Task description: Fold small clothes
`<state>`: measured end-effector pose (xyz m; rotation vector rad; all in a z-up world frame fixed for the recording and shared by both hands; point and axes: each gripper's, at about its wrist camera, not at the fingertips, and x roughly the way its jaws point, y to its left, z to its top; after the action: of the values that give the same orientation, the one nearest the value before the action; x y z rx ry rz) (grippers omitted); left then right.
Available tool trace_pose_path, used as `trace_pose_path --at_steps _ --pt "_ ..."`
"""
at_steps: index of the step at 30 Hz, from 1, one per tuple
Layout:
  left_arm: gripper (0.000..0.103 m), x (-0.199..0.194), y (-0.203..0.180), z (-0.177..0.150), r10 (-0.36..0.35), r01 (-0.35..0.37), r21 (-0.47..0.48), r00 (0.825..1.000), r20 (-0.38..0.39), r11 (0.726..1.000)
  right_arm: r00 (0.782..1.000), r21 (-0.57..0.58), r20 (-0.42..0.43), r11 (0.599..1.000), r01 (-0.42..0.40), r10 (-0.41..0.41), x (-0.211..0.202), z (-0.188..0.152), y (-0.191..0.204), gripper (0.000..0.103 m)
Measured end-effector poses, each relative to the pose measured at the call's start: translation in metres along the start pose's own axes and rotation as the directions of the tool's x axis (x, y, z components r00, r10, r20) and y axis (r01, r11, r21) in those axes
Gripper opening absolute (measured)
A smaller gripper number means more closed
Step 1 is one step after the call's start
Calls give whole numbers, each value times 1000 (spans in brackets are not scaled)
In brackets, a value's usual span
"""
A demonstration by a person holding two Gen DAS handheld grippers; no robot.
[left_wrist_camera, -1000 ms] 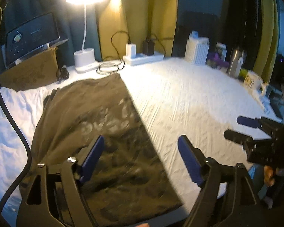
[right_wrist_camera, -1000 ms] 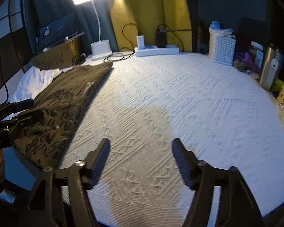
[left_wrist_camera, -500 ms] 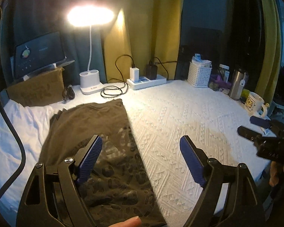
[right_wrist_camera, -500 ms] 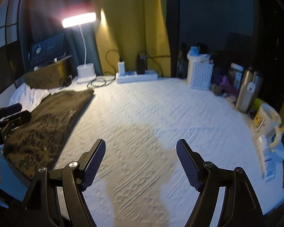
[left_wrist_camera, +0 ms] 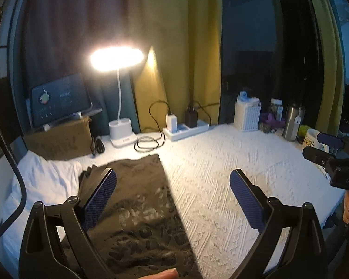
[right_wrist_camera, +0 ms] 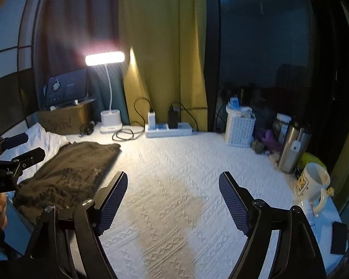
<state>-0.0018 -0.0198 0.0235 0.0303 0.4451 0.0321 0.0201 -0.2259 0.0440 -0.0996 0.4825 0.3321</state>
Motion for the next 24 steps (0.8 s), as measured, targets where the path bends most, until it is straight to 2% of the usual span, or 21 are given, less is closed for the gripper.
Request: trace_pose_path --at_steps 4,8,13,18,24 --pt "97 -14 7 4 11 -9 -32 998 67 999 1000 -7 23 1000 -10 10 -7 5 7 84" --pt "97 -24 19 9 4 4 -76 995 99 997 999 -21 25 999 -34 35 -15 9 15 84" --pt "97 -39 30 15 21 -8 -88 990 142 996 998 -37 60 999 -12 14 -27 18 26 85" --pt "97 -58 44 17 40 -17 -114 978 203 993 994 -21 104 999 -40 42 -38 28 32 85" --pt "97 -72 66 17 77 -43 -145 967 242 988 990 -37 144 999 -8 13 -45 40 45 86"
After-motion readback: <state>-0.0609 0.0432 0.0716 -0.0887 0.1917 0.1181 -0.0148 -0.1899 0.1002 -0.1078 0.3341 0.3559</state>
